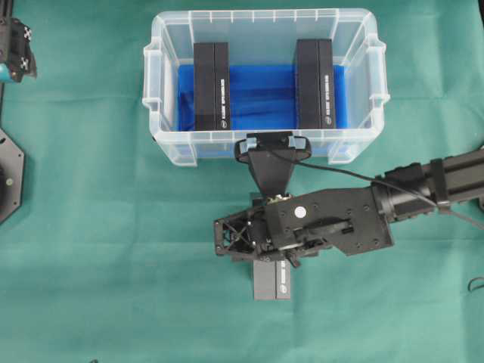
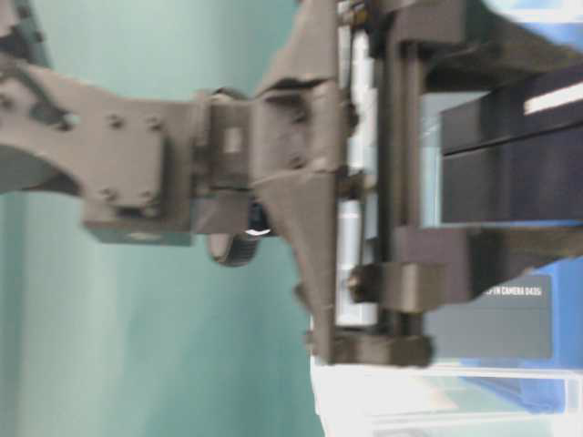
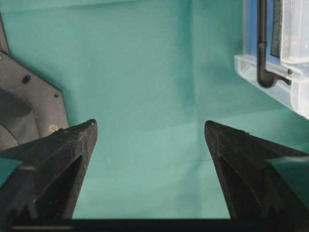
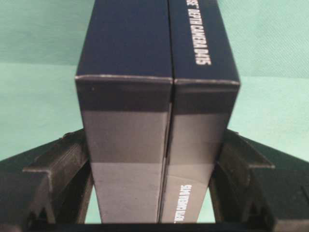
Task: Take out the box from the case.
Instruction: 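Carry the box toward the front of the case and lower it, then open the right gripper, release the box, and retract right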
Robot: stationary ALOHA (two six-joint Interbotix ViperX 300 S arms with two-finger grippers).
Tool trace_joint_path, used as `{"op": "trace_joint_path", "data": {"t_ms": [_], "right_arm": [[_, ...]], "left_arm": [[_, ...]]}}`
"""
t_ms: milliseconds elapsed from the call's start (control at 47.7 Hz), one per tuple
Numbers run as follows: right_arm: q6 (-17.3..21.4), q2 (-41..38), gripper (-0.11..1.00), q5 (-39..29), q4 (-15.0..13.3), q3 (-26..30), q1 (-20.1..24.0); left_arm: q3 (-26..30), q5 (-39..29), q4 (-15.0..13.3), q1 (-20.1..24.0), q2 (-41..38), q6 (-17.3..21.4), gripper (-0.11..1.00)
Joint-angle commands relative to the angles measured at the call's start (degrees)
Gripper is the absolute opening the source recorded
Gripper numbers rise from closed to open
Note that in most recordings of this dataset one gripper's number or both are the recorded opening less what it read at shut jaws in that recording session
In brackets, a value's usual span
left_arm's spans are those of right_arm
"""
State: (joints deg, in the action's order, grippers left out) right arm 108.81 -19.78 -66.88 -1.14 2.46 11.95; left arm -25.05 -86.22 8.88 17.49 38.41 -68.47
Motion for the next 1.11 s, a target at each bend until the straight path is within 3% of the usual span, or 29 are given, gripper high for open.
{"op": "trace_joint_path", "data": {"t_ms": [0, 649, 838, 1089], "right_arm": [[-0.1, 2.0, 0.66, 0.8, 0.2, 0.7, 0.1], [-0.8, 2.4, 0.67, 1.2, 0.2, -0.2, 0.4], [-0.8, 2.4, 0.92, 1.8, -0.4, -0.2, 0.4], [-0.8, 2.5, 0.92, 1.8, -0.5, -0.2, 0.4]], "left_arm": [[1.3, 0.1, 0.1, 0.2, -0.1, 0.2, 0.92], [1.3, 0.1, 0.1, 0.2, 0.2, 1.0, 0.92], [1.2, 0.1, 0.1, 0.2, 0.2, 0.9, 0.92], [1.3, 0.1, 0.1, 0.2, 0.2, 0.8, 0.92]]}}
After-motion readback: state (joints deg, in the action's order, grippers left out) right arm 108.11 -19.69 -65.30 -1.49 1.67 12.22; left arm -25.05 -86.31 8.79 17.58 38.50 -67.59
